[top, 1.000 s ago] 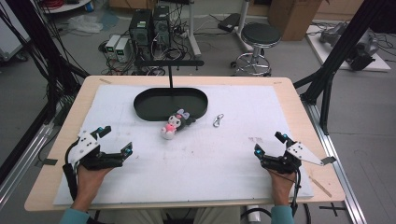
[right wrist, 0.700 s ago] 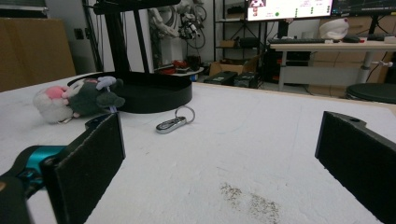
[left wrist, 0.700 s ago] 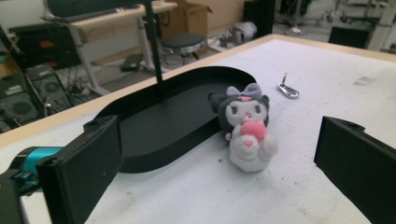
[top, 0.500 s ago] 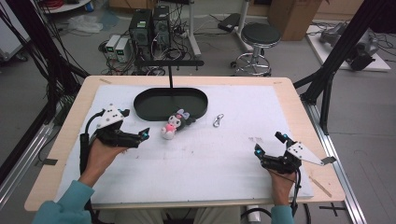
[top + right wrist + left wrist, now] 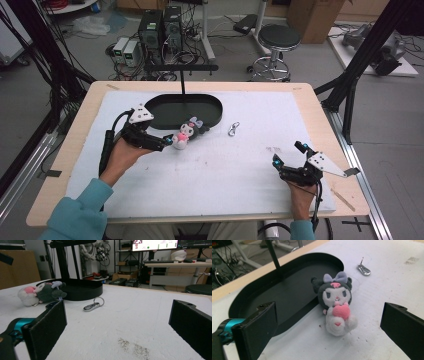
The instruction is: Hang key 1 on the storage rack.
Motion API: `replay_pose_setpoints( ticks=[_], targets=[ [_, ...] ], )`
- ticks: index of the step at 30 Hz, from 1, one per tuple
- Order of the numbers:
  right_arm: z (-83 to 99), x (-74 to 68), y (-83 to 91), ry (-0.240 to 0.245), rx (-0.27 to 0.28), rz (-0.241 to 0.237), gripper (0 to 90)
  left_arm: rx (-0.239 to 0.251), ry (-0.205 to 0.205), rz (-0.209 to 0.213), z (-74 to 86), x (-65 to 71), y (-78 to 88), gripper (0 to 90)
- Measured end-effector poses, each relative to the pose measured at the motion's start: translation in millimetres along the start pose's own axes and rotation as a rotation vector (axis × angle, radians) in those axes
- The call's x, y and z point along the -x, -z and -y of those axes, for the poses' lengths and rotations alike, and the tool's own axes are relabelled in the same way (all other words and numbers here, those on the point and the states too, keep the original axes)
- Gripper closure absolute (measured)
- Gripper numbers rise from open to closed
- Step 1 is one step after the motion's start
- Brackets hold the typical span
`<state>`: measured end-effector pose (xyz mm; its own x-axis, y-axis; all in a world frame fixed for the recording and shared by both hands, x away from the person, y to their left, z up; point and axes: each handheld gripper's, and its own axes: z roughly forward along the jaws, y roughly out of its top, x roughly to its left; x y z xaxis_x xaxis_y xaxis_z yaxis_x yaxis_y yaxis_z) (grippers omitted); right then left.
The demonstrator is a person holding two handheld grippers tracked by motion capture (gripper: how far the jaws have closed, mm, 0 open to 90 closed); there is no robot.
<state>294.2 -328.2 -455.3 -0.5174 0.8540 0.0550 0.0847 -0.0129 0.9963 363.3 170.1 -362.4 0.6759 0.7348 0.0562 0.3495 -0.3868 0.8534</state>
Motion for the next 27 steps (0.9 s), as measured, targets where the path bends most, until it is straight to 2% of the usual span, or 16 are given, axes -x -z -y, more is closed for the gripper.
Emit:
replay_pose_setpoints(
  ticks=[11,20,23,27],
  targets=[
    [0.0,-0.1,0.1,-0.007,-0.001,0.002,0.7,-0.099,0.007,0.022,-7.0,3.2,-27.8,1.7],
    [0.0,0.1,0.3,-0.012,-0.003,-0.001,0.7,-0.183,-0.005,0.031,-6.7,6.6,-48.4,1.7],
    [0.0,0.2,0.4,-0.011,-0.003,-0.001,0.7,-0.202,0.003,0.047,-5.1,7.9,-54.5,1.7],
    [0.0,0.2,0.4,-0.011,-0.004,0.001,0.7,-0.228,-0.021,0.031,-2.8,9.7,-61.6,1.7]
  ],
)
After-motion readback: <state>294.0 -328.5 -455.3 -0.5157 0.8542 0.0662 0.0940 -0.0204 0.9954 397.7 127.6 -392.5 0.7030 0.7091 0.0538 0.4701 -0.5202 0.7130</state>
